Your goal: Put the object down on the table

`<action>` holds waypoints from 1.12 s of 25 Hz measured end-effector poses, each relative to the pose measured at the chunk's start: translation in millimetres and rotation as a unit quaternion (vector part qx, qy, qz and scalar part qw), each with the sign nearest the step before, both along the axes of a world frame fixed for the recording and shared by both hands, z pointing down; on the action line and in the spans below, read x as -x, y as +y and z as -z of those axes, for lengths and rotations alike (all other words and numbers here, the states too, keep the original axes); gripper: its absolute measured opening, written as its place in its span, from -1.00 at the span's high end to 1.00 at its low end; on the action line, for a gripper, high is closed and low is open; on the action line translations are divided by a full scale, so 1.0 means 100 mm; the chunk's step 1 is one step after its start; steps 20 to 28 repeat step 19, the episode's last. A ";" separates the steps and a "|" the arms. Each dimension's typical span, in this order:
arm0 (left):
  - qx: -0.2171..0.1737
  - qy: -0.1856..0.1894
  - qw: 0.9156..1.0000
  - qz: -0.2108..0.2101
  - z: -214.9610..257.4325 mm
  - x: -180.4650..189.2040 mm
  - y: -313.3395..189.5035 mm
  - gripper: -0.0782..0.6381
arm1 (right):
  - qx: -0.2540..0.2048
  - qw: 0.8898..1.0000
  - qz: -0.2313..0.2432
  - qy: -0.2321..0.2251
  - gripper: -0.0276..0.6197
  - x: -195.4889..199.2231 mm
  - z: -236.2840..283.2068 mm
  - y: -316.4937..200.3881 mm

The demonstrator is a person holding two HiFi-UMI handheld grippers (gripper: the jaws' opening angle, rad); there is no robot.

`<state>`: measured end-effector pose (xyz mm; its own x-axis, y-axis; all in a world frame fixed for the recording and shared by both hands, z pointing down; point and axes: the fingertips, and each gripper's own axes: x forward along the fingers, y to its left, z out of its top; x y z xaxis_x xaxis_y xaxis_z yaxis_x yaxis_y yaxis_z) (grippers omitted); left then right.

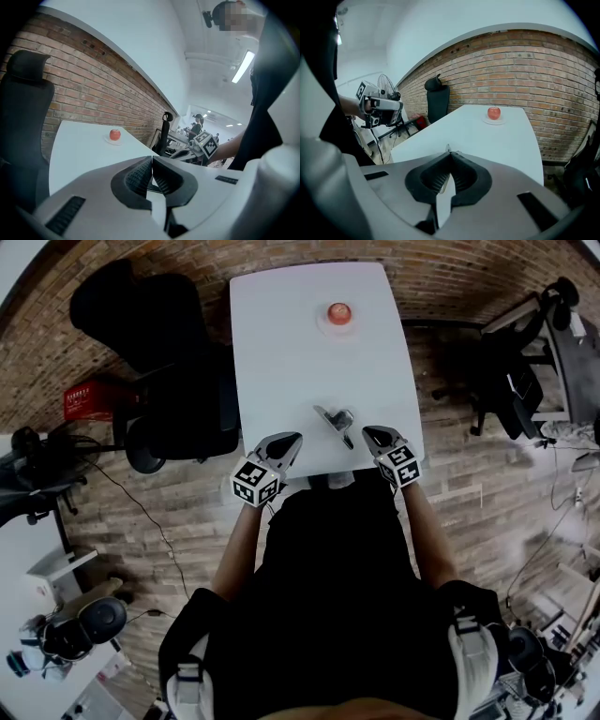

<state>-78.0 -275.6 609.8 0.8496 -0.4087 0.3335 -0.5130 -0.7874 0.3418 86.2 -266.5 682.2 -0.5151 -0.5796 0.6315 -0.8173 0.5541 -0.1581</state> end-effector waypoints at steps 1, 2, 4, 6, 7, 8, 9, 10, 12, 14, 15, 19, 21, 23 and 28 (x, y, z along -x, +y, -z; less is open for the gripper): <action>0.000 0.000 1.000 0.000 0.00 0.00 0.01 0.72 | -0.001 1.000 -0.002 0.000 0.92 0.00 0.00 0.01; 0.001 0.000 1.000 0.000 0.00 0.00 0.02 0.72 | 0.000 1.000 -0.004 -0.001 0.92 0.00 0.01 0.03; 0.003 0.000 1.000 -0.001 0.00 0.01 0.05 0.72 | 0.003 1.000 -0.008 -0.003 0.92 0.01 0.03 0.06; 0.004 -0.001 1.000 -0.003 0.00 0.01 0.07 0.72 | 0.000 1.000 -0.013 -0.003 0.92 0.00 0.03 0.08; 0.004 -0.002 1.000 -0.005 0.00 0.01 0.07 0.72 | -0.003 1.000 -0.014 -0.003 0.92 0.00 0.03 0.08; 0.004 -0.002 1.000 -0.006 -0.01 0.01 0.08 0.72 | -0.007 1.000 -0.015 -0.002 0.92 -0.01 0.03 0.08; 0.003 -0.003 1.000 -0.006 -0.01 0.01 0.08 0.72 | -0.008 1.000 -0.016 -0.002 0.92 -0.01 0.03 0.10; 0.003 -0.003 1.000 -0.006 -0.01 0.01 0.09 0.72 | -0.005 1.000 -0.017 -0.004 0.92 0.00 0.04 0.12; 0.003 -0.002 1.000 -0.006 -0.01 0.01 0.10 0.72 | -0.001 1.000 -0.020 -0.005 0.92 0.01 0.04 0.16; 0.002 -0.002 1.000 -0.009 -0.01 0.01 0.10 0.72 | -0.004 1.000 -0.023 -0.004 0.92 0.00 0.05 0.17; 0.001 -0.002 1.000 -0.010 -0.01 0.00 0.10 0.72 | -0.006 1.000 -0.024 -0.004 0.92 -0.02 0.06 0.17; 0.000 0.001 1.000 -0.011 -0.02 -0.09 0.17 0.72 | -0.008 1.000 -0.026 -0.005 0.92 -0.07 0.06 0.23; 0.000 0.001 1.000 -0.011 -0.02 -0.09 0.17 0.72 | -0.008 1.000 -0.026 -0.005 0.92 -0.07 0.06 0.23; 0.000 0.001 1.000 -0.011 -0.02 -0.09 0.17 0.72 | -0.008 1.000 -0.026 -0.005 0.92 -0.07 0.06 0.23; 0.000 0.001 1.000 -0.011 -0.02 -0.09 0.17 0.72 | -0.008 1.000 -0.026 -0.005 0.92 -0.07 0.06 0.23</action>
